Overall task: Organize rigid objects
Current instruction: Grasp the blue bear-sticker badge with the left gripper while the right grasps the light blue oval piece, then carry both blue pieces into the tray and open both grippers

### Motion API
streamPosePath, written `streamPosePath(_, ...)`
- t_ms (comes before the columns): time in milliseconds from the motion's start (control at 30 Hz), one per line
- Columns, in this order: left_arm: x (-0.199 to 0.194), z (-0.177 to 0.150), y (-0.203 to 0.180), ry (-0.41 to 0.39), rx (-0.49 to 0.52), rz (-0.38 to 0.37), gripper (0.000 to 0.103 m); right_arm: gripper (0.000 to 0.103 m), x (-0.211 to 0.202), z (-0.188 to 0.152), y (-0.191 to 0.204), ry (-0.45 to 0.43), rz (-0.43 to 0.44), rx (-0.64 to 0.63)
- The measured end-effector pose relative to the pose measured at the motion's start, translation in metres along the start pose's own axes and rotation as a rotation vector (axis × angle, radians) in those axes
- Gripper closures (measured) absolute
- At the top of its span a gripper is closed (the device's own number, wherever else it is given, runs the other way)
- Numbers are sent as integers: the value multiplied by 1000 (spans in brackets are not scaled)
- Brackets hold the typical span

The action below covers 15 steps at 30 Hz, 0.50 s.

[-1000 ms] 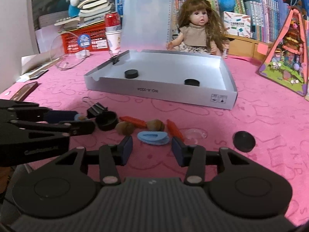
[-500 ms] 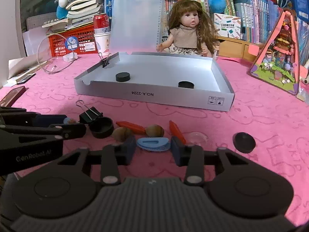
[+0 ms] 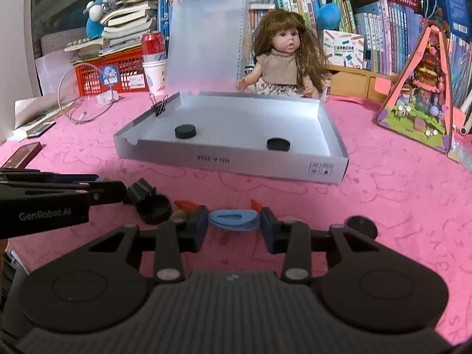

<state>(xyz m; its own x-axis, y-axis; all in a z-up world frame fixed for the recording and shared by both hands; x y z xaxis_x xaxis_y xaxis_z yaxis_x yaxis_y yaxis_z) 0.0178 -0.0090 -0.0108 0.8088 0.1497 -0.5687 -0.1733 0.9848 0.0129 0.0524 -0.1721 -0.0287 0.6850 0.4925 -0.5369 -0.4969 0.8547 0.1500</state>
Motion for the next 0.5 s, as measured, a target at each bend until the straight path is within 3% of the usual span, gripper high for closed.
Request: streamPosePath(500, 14, 42, 0, -43, -55, -22, 72, 60, 2, 29, -17, -44, -8, 25)
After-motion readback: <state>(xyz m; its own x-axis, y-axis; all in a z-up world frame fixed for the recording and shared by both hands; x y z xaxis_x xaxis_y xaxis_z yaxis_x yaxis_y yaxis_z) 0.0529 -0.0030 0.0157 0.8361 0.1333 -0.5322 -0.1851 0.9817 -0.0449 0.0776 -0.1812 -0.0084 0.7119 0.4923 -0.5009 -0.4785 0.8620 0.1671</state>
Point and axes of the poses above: each gripper's, at about its wrist camera, not at the fingertips, and x roughly the way its jaws point, y to its left, z to its top, the point moved 5 cm from there along x, roughly the way its jaws point, and after that the axes turned 12 degrees about z, right-handed, at the moved point
